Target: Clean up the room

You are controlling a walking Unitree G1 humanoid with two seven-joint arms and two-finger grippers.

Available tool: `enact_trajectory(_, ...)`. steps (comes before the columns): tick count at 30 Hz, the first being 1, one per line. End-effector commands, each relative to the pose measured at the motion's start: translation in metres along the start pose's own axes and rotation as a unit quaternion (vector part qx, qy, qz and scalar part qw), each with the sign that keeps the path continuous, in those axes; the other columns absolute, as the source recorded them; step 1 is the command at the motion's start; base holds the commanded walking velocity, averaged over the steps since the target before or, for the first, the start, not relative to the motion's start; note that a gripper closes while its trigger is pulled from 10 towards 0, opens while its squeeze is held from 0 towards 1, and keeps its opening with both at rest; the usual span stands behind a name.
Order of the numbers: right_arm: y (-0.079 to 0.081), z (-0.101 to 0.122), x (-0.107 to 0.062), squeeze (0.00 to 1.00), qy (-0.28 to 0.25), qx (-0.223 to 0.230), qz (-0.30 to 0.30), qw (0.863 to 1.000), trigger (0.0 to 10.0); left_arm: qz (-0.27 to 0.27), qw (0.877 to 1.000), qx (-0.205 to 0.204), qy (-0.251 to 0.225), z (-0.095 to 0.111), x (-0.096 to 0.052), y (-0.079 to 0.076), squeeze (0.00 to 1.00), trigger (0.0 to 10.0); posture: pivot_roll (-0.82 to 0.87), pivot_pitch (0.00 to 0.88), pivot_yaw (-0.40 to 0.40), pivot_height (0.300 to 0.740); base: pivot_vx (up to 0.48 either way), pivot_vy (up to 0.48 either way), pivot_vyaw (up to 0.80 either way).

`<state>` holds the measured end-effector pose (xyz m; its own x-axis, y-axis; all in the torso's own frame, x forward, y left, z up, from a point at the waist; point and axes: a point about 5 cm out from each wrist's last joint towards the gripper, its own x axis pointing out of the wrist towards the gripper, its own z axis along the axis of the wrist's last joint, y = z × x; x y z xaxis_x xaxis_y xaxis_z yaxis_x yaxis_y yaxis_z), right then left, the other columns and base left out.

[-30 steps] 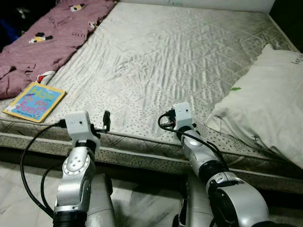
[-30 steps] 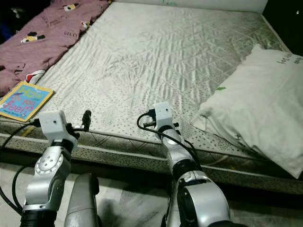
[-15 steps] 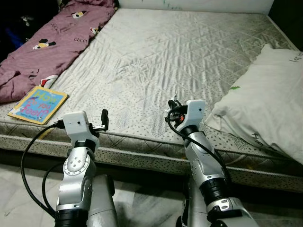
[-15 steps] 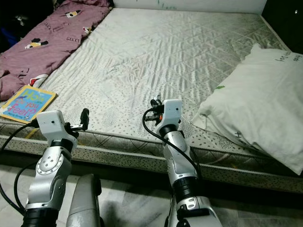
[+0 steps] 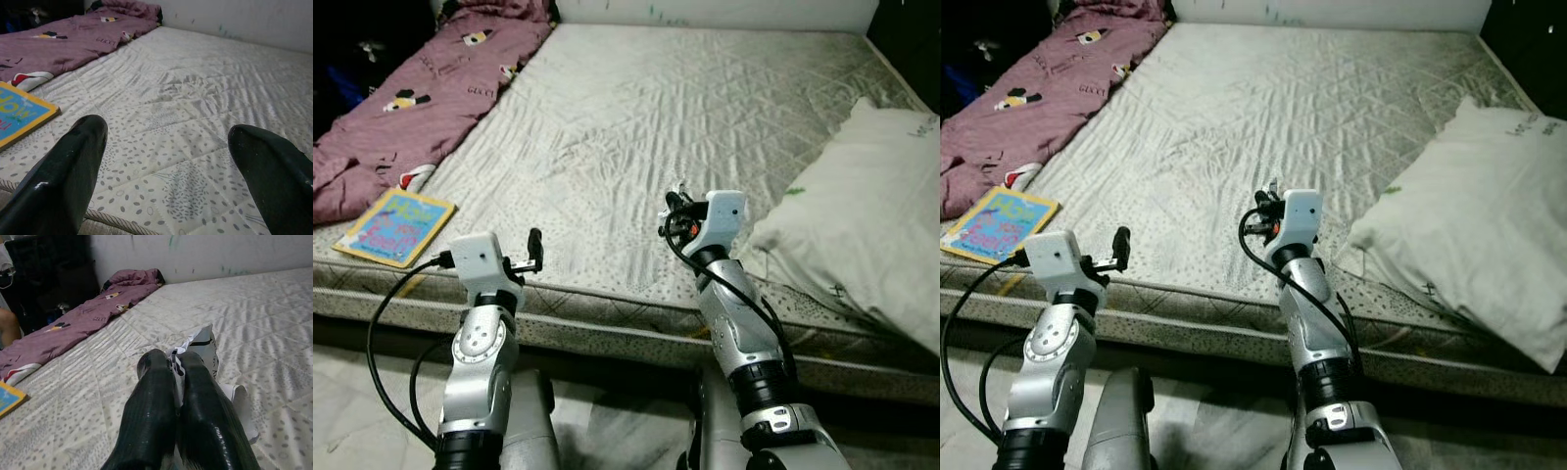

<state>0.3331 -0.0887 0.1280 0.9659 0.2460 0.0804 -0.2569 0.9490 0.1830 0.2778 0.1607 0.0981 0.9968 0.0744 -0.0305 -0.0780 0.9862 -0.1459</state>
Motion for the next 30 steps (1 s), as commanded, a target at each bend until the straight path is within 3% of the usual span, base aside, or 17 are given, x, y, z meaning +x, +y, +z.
enact_trajectory(1, 0.003, 0.008, 0.004, 0.0, -0.011, 0.002, 0.001, 1.0, 10.0, 0.0, 1.0, 0.004, -0.007, 0.004, 0.001, 0.0, 0.0, 10.0, -0.07, 0.0, 0.029, 0.654, 0.0, 0.0, 0.0)
enact_trajectory(12, -0.004, 0.01, 0.004, 0.0, -0.011, -0.003, -0.015, 1.0, 10.0, -0.004, 1.0, -0.002, -0.012, 0.009, 0.008, 0.001, 0.0, 10.0, -0.08, 0.0, 0.033, 0.715, 0.0, 0.0, 0.0)
enact_trajectory(16, -0.006, 0.01, 0.004, 0.0, -0.01, -0.006, -0.019, 1.0, 10.0, -0.006, 1.0, 0.014, -0.011, 0.008, 0.007, -0.001, 0.0, 10.0, -0.08, 0.0, 0.03, 0.738, 0.0, 0.0, 0.0)
enact_trajectory(30, -0.009, 0.006, 0.003, 0.0, -0.002, -0.013, -0.024, 1.0, 10.0, -0.001, 1.0, 0.019, -0.01, 0.006, 0.004, 0.003, 0.0, 10.0, -0.07, 0.0, 0.027, 0.74, 0.0, 0.0, 0.0)
